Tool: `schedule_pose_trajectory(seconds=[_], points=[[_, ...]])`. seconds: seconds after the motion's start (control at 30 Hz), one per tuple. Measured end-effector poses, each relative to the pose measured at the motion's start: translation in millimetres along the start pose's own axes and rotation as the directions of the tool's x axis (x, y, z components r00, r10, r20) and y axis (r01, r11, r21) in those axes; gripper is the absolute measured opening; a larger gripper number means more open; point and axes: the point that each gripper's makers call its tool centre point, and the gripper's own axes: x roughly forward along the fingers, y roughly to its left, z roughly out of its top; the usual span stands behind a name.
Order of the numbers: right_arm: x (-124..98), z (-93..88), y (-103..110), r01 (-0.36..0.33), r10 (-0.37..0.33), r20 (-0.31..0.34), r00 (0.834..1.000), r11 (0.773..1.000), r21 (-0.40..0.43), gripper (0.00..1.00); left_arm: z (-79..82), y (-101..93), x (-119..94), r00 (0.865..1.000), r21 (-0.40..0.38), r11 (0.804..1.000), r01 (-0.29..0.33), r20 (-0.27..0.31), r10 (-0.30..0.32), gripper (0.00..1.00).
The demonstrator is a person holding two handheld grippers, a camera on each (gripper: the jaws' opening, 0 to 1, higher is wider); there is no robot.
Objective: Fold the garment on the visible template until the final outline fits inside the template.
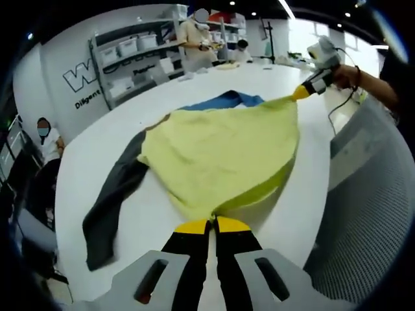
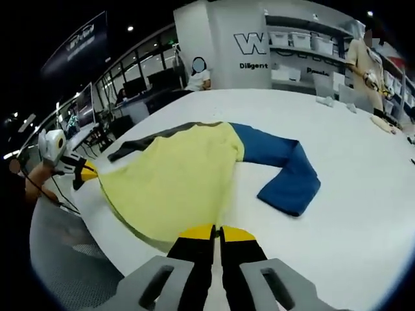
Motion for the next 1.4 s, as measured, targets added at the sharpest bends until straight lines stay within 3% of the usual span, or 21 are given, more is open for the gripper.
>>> schedule_pose_trajectory(seconds=[0.17, 0.3, 0.43, 0.6, 0.73, 1.03, 1.2, 1.27, 1.3, 1.4], points=[[-0.4, 0.5, -2.9, 0.021, -0.021, 0.018, 1.0, 0.999, 0.032, 0.0, -0.6, 2.3, -5.8, 1.0, 0.008, 1.0, -0.03, -0.005, 0.03, 0.01], [1.5, -7.6, -6.8, 0.042, -0.041, -0.006, 0.999, 0.998, 0.052, 0.0, -11.6, 10.8, -11.8, 0.993, 0.039, 0.995, -0.088, -0.078, 0.09, 0.01], [4.1, -14.0, -4.5, 0.043, -0.041, -0.025, 0.999, 0.997, 0.063, 0.0, -15.9, 6.0, -12.0, 0.993, 0.029, 0.997, -0.073, -0.095, 0.076, 0.01], [9.1, -19.9, 2.2, 0.024, -0.021, -0.051, 0.998, 0.998, 0.052, 0.0, -33.5, -12.7, -1.5, 0.985, 0.06, 0.998, -0.003, -0.173, 0.014, 0.01], [8.5, -19.8, 4.0, 0.023, -0.021, -0.053, 0.998, 0.999, 0.04, 0.0, -43.7, -14.1, 2.8, 0.978, 0.071, 0.998, 0.0, -0.21, 0.015, 0.01], [1.4, -8.5, 0.1, 0.046, -0.047, 0.017, 0.999, 0.997, 0.06, 0.0, -50.8, -14.4, 3.7, 0.974, 0.047, 0.999, -0.001, -0.225, 0.011, 0.01], [-10.8, 8.0, 7.3, 0.06, -0.058, 0.109, 0.992, 0.998, -0.015, 0.0, -49.5, -14.9, 4.0, 0.976, 0.035, 0.999, -0.005, -0.216, 0.012, 0.01], [-12.2, 2.6, 14.7, 0.033, -0.03, 0.09, 0.995, 0.999, -0.025, 0.0, -50.4, -14.5, 3.9, 0.976, 0.029, 1.0, -0.009, -0.216, 0.015, 0.01], [-11.8, -6.1, 20.5, 0.006, -0.004, 0.05, 0.999, 1.0, -0.028, 0.0, -50.9, -14.2, 3.9, 0.976, 0.027, 1.0, -0.012, -0.216, 0.017, 0.01], [-8.7, -24.2, 20.5, 0.009, -0.01, -0.017, 1.0, 0.999, -0.048, 0.0, -54.1, -14.0, 4.1, 0.974, 0.028, 1.0, -0.012, -0.226, 0.018, 0.01]])
